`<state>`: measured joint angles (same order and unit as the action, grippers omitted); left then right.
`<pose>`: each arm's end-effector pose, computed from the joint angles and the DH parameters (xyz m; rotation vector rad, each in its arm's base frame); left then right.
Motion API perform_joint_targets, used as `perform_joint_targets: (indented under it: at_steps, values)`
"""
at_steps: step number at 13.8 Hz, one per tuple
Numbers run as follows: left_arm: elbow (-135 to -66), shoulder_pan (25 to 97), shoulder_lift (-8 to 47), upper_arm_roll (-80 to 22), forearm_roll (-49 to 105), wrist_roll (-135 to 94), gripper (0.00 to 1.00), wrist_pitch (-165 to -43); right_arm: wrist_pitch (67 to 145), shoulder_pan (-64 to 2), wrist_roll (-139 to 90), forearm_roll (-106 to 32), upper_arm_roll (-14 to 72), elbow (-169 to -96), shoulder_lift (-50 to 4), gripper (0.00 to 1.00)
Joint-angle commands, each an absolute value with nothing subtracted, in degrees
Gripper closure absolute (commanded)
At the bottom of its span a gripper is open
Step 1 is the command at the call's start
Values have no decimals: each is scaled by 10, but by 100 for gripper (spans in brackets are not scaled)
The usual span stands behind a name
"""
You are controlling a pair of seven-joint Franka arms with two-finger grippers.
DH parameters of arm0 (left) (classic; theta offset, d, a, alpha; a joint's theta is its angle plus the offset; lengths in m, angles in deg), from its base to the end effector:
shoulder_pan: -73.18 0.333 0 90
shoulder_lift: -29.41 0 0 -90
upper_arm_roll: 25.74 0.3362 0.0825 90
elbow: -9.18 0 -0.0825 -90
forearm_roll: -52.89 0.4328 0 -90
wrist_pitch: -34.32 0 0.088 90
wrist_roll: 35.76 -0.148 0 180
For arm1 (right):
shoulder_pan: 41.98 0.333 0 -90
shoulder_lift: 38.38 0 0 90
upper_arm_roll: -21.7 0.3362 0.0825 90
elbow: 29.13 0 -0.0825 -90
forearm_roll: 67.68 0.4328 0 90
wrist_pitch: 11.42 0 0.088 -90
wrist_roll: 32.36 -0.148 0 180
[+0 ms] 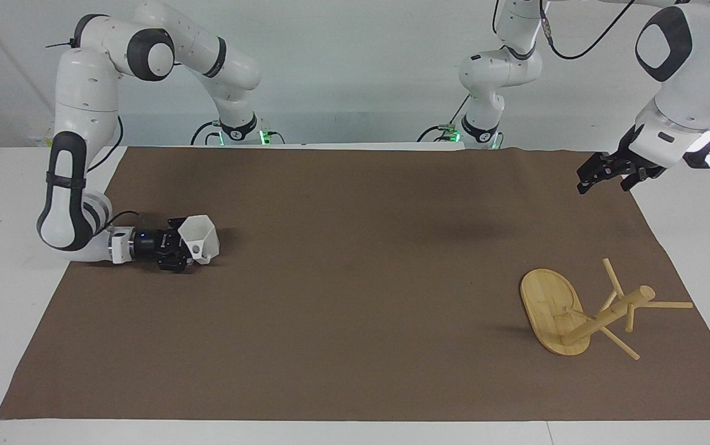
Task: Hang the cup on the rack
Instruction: 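Lift the white cup with the right gripper toward the table center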
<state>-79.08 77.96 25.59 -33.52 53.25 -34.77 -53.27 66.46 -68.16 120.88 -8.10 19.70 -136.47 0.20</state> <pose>0.6155 -0.0289 0.5756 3.1387 -0.0551 -0.1222 0.5480 -0.1340 0.1375 -1.2227 -1.3585 -1.1159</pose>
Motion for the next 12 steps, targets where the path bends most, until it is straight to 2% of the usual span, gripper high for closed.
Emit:
perform_joint_targets:
  at_steps: [1,3,5,6,8,10,12]
  values:
    - [-798,786,267,-341,541,-349,0,-530,676,-682,1232,-69,198,-1396,-18,1]
    - [-798,786,267,-341,541,-349,0,-530,674,-680,1234,-69,198,-1401,-21,12]
    - [-798,786,267,-341,541,-349,0,-530,674,-670,1229,-69,198,-1400,-23,55]
    - [-798,786,267,-341,541,-349,0,-530,676,-663,1218,-66,199,-1397,-24,71]
    - [-798,786,267,-341,542,-349,0,-530,685,-634,1172,-52,199,-1397,-60,79]
    - [-798,786,267,-341,542,-349,0,-528,712,-591,1116,-28,199,-1398,-107,79]
    - [-798,787,269,-337,542,-348,0,-489,727,-526,1076,59,199,-1400,-116,79]
